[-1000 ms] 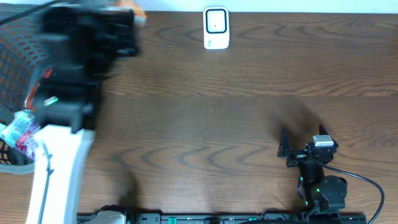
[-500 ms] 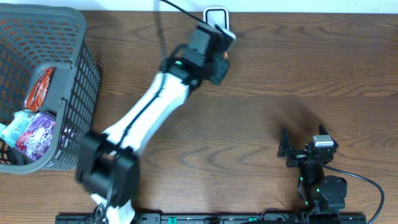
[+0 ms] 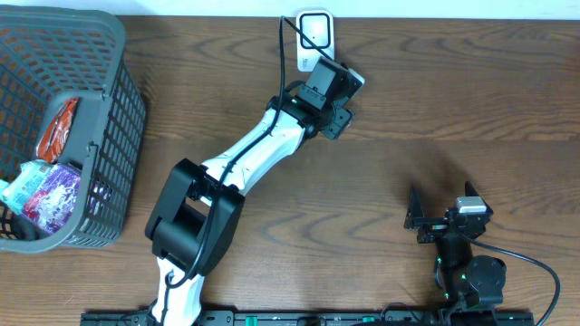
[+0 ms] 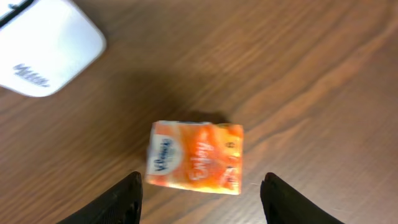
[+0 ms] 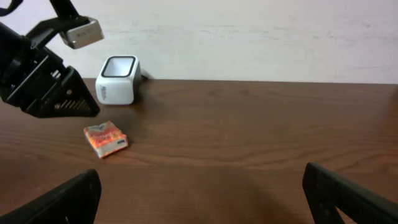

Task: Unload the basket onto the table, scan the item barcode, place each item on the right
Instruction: 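Carry the orange pack forward and drop it near the scanner, then reach the left gripper into the basket and grasp the purple package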

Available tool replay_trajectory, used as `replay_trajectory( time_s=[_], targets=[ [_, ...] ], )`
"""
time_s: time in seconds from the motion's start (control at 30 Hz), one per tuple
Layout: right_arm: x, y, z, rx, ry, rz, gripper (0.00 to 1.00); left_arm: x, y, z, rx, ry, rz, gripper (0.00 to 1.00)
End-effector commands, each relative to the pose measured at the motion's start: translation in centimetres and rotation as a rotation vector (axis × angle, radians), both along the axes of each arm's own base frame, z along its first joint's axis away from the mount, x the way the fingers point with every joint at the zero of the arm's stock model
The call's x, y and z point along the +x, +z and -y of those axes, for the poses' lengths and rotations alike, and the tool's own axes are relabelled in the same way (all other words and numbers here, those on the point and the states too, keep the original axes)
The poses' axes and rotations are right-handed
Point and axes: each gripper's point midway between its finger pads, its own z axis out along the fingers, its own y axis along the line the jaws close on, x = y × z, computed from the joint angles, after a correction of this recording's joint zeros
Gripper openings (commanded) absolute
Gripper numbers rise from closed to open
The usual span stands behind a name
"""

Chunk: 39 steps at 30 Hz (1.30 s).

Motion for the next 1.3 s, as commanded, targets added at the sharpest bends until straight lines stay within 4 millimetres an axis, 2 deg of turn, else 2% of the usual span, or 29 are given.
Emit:
replay_trajectory(
  time_s=[0.0,0.1,0.2,0.27,0.33,0.4,0.47,0.53,0.6,0.67,0.73,0.9,1.07,1.27],
  targets=[
    [0.0,0.0,0.3,-0.012,-0.014,0.002,0.99,2.6,5.2,-3.1,0.024,0.115,0.145,0.61],
    [0.0,0.0,0.3,-0.012,-0.014,0.002,0.99,3.8,9.1,-6.4,0.030,0.207,0.224,0.61],
    [0.0,0.0,0.3,-0.011,-0.014,0.002,0.99,4.2,13.4,-11.3,0.010,0.341,0.274,0.66],
    [0.0,-0.1,0.3,-0.012,-0.014,0.002,0.99,4.0,16.1,-15.3,-0.027,0.456,0.284,0.68],
    [0.0,0.0,0.3,-0.012,-0.014,0.002,0.99,3.8,18.9,-20.2,-0.091,0.602,0.299,0.80],
    [0.0,0.0,0.3,-0.012,-0.014,0.002,0.99,3.2,21.5,-25.2,-0.174,0.762,0.323,0.97],
    [0.0,0.0,0.3,-0.012,-0.014,0.002,0.99,2.1,24.2,-30.6,-0.265,0.925,0.357,0.98],
    [0.0,0.0,0.3,-0.012,-0.014,0.002,0.99,0.7,25.9,-34.7,-0.295,1.010,0.389,0.98],
    [0.0,-0.1,0.3,-0.012,-0.014,0.002,0.99,-1.0,26.8,-38.7,-0.285,1.099,0.410,0.98],
    [0.0,0.0,0.3,-0.011,-0.014,0.002,0.99,-2.7,26.4,-42.0,-0.257,1.182,0.394,0.98],
    [0.0,-0.1,0.3,-0.012,-0.014,0.002,0.99,-4.5,25.1,-45.1,-0.216,1.269,0.343,0.98],
    [0.0,0.0,0.3,-0.011,-0.014,0.002,0.99,-8.3,20.6,-50.3,-0.128,1.439,0.180,0.98],
    [0.0,-0.1,0.3,-0.012,-0.014,0.002,0.99,-10.2,16.3,-53.3,-0.069,1.525,0.029,0.98],
    [0.0,-0.1,0.3,-0.012,-0.014,0.002,0.99,-11.9,11.6,-54.7,0.025,1.531,-0.167,0.98]
  ],
)
